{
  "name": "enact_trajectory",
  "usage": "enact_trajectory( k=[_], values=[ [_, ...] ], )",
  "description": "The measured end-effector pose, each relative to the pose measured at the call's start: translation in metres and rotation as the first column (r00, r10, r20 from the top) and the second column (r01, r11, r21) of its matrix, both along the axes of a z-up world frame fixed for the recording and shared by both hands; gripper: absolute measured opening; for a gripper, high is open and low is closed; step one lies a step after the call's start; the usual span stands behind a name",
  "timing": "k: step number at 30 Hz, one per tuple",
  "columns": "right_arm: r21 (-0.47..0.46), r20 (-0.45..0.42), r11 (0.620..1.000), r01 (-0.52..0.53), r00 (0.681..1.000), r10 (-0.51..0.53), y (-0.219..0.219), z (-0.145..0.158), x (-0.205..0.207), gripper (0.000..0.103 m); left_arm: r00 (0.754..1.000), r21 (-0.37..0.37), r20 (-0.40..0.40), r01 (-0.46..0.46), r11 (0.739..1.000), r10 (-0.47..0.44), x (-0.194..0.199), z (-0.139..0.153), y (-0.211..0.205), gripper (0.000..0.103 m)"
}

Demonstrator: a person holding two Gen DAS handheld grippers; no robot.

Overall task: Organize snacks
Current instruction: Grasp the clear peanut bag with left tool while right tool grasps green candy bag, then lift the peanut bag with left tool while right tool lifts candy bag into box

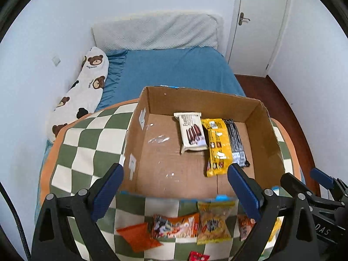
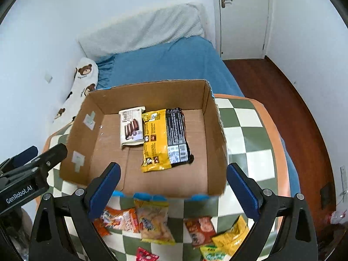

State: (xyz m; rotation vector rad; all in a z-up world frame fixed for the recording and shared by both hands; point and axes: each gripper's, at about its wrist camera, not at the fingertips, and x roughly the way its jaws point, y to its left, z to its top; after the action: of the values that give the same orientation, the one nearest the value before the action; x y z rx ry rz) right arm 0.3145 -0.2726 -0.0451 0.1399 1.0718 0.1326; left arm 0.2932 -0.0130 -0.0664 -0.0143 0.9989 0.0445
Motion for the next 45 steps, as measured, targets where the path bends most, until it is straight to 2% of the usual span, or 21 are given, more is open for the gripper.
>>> enact_trajectory(
  k=[3,6,9,11,14,16,18,20,21,23,27,28,29,30,33,36,38,39,40,42,45],
  values=[
    [0.024,-0.011,1.000,0.013,1.000,-0.013,-0.006,0.003,-0.023,0.099,1.000,0.000,-0.023,0.009,1.000,-0.009,-0.021,-0.006,0.001,0.098],
    [0.055,-0.076,0.998,0.030,0.997,-0.026,-0.015,-0.010,-0.052,0.099,0.998,0.015,-0.063,0.020,1.000,-0.019,-0.042,-0.021,0.003,0.098],
    [0.074,-0.159,0.996,0.052,0.987,-0.039,-0.023,-0.034,-0.079,0.099,0.992,0.044,-0.128,0.028,0.999,-0.022,-0.069,-0.051,0.007,0.098],
    [0.085,-0.244,0.993,0.080,0.968,-0.057,-0.031,-0.058,-0.102,0.100,0.978,0.050,-0.208,0.031,0.998,-0.020,-0.087,-0.079,0.009,0.098],
    [0.119,-0.368,0.981,0.150,0.925,-0.097,-0.047,-0.096,-0.138,0.100,0.945,0.017,-0.328,0.021,1.000,-0.014,-0.106,-0.121,0.012,0.098],
    [0.109,-0.438,0.973,0.206,0.888,-0.139,-0.060,-0.121,-0.162,0.100,0.922,-0.004,-0.388,0.010,1.000,-0.011,-0.115,-0.146,0.008,0.098],
    [0.099,-0.496,0.961,0.260,0.850,-0.179,-0.074,-0.144,-0.183,0.100,0.907,-0.019,-0.420,0.015,1.000,-0.022,-0.119,-0.161,0.001,0.098],
    [0.113,-0.558,0.930,0.351,0.796,-0.233,-0.092,-0.168,-0.199,0.100,0.891,-0.021,-0.452,0.026,0.999,-0.033,-0.118,-0.175,-0.009,0.098],
    [0.102,-0.564,0.919,0.382,0.783,-0.263,-0.101,-0.177,-0.202,0.100,0.886,-0.023,-0.462,0.031,0.999,-0.038,-0.116,-0.180,-0.014,0.098],
    [0.066,-0.539,0.912,0.405,0.783,-0.309,-0.110,-0.183,-0.201,0.099,0.881,-0.019,-0.471,0.045,0.999,-0.049,-0.109,-0.187,-0.027,0.098],
    [-0.026,-0.476,0.950,0.312,0.832,-0.286,-0.103,-0.196,-0.175,0.092,0.871,-0.030,-0.485,0.071,0.997,-0.077,-0.083,-0.195,-0.052,0.098],
    [-0.042,-0.476,0.959,0.280,0.839,-0.265,-0.099,-0.201,-0.170,0.080,0.871,-0.035,-0.485,0.073,0.997,-0.081,-0.073,-0.197,-0.059,0.098],
    [-0.050,-0.483,0.968,0.247,0.842,-0.240,-0.095,-0.208,-0.165,0.062,0.870,-0.045,-0.486,0.074,0.996,-0.087,-0.065,-0.198,-0.063,0.098],
    [-0.041,-0.491,0.974,0.223,0.844,-0.215,-0.092,-0.213,-0.162,0.059,0.869,-0.054,-0.486,0.072,0.996,-0.089,-0.058,-0.200,-0.067,0.098],
    [-0.051,-0.484,0.980,0.190,0.854,-0.191,-0.089,-0.216,-0.158,0.056,0.863,-0.096,-0.495,0.059,0.994,-0.099,-0.034,-0.209,-0.079,0.098],
    [-0.034,-0.499,0.981,0.191,0.847,-0.183,-0.091,-0.215,-0.157,0.056,0.863,-0.122,-0.493,0.059,0.991,-0.112,-0.015,-0.219,-0.092,0.097],
    [-0.028,-0.517,0.982,0.189,0.837,-0.176,-0.095,-0.218,-0.151,0.058,0.867,-0.139,-0.480,0.074,0.987,-0.133,-0.008,-0.223,-0.100,0.080],
    [-0.025,-0.527,0.981,0.193,0.831,-0.177,-0.094,-0.220,-0.147,0.058,0.866,-0.138,-0.483,0.073,0.988,-0.131,-0.006,-0.226,-0.102,0.059],
    [-0.031,-0.540,0.982,0.188,0.824,-0.174,-0.095,-0.223,-0.145,0.058,0.859,-0.133,-0.496,0.071,0.989,-0.128,-0.006,-0.231,-0.105,0.056],
    [-0.040,-0.545,0.984,0.173,0.821,-0.167,-0.096,-0.227,-0.138,0.058,0.863,-0.131,-0.487,0.079,0.988,-0.134,-0.008,-0.232,-0.107,0.053],
    [-0.053,-0.534,0.989,0.138,0.833,-0.145,-0.093,-0.224,-0.138,0.053,0.858,-0.110,-0.491,0.114,0.987,-0.154,-0.028,-0.233,-0.106,0.050]
  ],
)
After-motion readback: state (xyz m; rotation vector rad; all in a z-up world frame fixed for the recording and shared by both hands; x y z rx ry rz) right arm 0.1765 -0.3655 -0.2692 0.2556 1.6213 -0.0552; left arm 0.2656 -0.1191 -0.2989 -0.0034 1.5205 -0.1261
